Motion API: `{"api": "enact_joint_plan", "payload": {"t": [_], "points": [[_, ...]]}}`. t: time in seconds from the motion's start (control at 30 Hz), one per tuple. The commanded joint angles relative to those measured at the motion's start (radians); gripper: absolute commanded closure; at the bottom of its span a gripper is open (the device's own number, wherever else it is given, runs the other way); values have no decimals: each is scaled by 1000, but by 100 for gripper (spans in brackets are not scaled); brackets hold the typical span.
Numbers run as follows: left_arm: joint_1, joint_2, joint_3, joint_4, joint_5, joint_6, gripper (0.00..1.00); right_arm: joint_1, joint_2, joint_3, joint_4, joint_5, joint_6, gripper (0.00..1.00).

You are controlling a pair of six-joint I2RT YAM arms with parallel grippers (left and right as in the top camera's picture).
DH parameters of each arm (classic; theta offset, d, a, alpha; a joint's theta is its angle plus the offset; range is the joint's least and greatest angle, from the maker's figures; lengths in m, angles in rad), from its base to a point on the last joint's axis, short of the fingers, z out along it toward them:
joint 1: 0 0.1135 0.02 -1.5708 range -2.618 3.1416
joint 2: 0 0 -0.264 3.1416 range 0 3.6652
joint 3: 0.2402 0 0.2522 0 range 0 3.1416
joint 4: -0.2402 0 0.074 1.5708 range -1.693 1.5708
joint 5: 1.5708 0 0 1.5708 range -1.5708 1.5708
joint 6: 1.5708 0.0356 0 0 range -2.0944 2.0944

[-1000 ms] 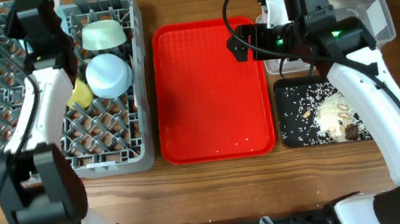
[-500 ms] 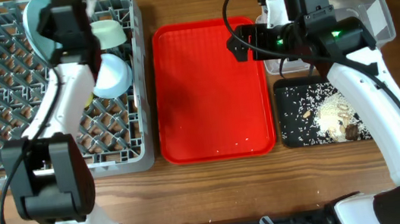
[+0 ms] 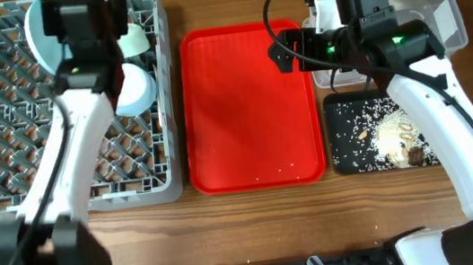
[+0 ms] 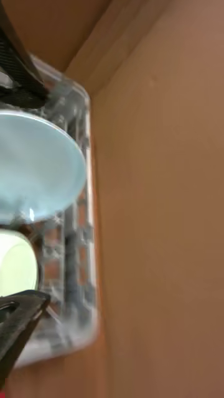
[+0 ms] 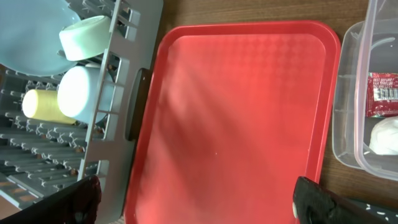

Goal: Sort waste into correct bins and load items into the dishwasher rack

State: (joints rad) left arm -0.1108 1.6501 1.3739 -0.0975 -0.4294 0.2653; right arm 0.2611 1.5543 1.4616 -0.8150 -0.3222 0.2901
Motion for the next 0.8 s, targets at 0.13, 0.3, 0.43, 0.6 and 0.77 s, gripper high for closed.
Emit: {"api": "enact_joint_plan", "payload": {"t": [0.13,0.3,0.43,0.6,0.77], "points": [[109,-98,1,-156,313,-412,0,1,13,-2,3,-16,6,0],[109,-98,1,-294,313,-412,0,1,13,-2,3,-16,6,0],[109,-98,1,-393,313,-412,0,1,13,-2,3,-16,5,0],[109,-98,1,-409,313,-412,0,1,13,-2,3,-16,6,0],[109,-98,1,-409,313,-412,0,0,12,-2,0,-14,1,0]]}}
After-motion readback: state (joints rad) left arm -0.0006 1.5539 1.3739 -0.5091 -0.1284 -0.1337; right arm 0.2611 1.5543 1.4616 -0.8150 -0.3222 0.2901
